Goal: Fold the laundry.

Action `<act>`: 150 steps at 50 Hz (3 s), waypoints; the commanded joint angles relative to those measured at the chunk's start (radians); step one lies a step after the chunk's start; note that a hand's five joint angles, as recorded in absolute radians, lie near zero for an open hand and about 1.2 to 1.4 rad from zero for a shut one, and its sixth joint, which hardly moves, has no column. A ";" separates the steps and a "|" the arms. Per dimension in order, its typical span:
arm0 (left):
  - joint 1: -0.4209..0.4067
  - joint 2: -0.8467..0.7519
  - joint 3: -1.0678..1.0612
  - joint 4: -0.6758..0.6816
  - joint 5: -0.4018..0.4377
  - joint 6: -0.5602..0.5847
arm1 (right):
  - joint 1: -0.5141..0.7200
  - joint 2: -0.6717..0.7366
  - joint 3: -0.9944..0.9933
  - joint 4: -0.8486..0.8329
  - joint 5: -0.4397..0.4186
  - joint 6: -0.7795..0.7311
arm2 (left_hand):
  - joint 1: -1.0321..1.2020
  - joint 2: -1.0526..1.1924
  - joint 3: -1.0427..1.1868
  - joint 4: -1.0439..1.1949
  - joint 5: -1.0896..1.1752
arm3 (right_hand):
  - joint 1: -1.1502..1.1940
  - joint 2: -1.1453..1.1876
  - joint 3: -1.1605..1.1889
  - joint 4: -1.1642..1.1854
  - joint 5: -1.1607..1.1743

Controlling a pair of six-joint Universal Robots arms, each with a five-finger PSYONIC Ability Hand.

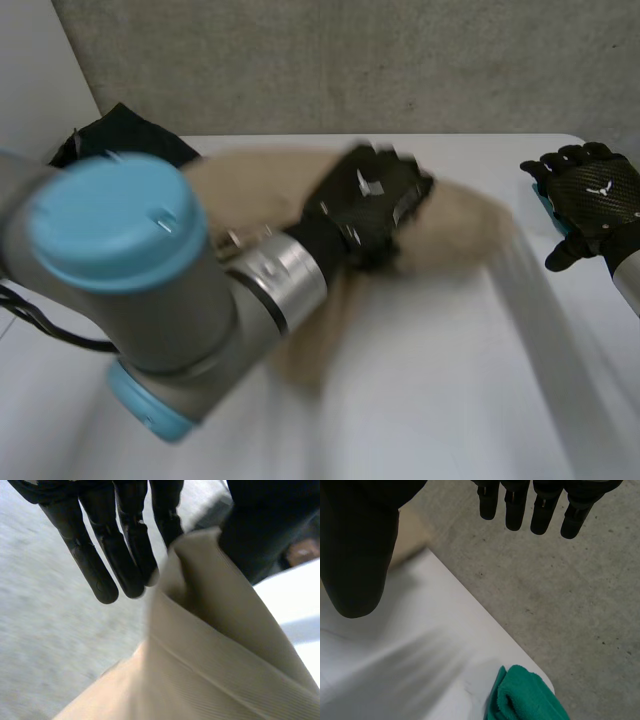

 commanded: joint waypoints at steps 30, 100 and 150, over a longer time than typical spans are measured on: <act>-0.016 0.193 -0.370 -0.295 -0.410 -0.392 | -0.081 0.174 -0.146 0.624 -0.303 -0.074 | -0.504 -0.527 -0.549 -0.548 -0.549 | 0.070 0.082 0.086 0.094 0.078; 0.061 0.010 0.010 -0.352 -0.453 -0.026 | 0.154 0.151 -0.491 0.832 0.030 -0.404 | 0.515 0.491 0.470 0.471 0.469 | 1.164 1.176 1.180 1.188 1.173; 0.192 -0.298 0.099 0.128 -0.346 0.194 | 0.361 0.684 -0.643 0.091 0.182 -0.197 | 0.515 0.491 0.470 0.471 0.469 | 1.164 1.176 1.180 1.188 1.173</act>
